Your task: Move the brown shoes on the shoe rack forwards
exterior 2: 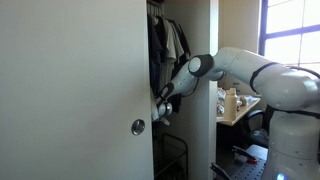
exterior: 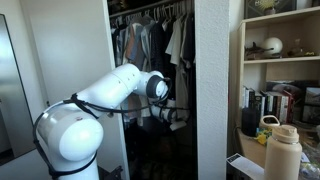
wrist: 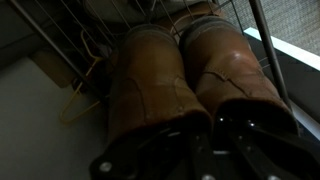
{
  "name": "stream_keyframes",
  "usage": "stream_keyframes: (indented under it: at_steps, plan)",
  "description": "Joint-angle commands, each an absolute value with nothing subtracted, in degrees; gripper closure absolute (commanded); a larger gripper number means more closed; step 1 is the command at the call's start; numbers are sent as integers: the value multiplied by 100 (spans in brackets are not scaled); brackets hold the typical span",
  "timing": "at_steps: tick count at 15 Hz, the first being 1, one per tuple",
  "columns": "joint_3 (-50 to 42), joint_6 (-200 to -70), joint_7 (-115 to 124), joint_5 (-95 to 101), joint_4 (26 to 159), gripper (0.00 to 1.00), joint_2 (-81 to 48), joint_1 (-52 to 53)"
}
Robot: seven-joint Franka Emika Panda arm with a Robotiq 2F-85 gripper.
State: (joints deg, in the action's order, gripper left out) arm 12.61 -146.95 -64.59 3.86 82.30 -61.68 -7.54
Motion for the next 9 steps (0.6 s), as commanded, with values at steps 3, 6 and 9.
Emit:
stream_keyframes:
  at_steps: [3,6,9]
  plan:
    - [1738,-15421,-6405,-144,9623,96,-5042,-1291]
    - [1991,-15806,-6395,-399,10050,96,-4806,-1583]
    - [2224,-16302,-6342,-643,10389,97,-4666,-1866]
